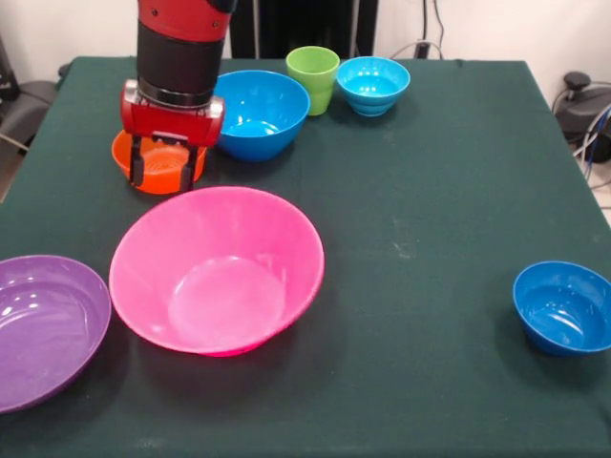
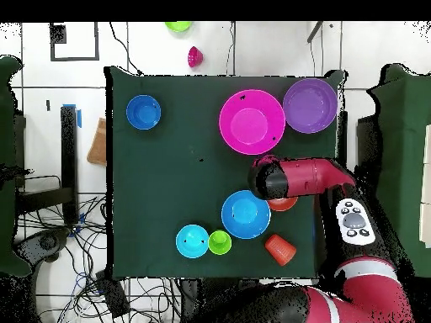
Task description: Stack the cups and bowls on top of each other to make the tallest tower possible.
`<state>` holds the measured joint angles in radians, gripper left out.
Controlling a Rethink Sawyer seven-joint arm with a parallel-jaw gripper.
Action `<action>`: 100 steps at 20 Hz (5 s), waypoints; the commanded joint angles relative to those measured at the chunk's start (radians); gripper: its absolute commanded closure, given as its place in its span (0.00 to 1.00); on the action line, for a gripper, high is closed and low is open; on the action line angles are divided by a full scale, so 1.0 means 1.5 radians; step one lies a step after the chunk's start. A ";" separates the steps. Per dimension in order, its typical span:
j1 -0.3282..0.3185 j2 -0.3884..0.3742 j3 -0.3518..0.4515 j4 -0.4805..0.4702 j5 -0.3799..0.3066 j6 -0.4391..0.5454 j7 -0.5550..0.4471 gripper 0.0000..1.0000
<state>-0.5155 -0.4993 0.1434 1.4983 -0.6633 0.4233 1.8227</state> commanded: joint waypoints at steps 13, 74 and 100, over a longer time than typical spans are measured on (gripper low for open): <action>0.015 0.026 0.051 -0.038 -0.041 -0.064 -0.029 0.00; 0.006 0.008 0.035 -0.031 0.056 0.029 0.003 0.00; -0.025 0.027 0.052 -0.025 0.095 0.008 -0.011 0.00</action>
<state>-0.5454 -0.4683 0.1612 1.4766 -0.5057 0.4503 1.8227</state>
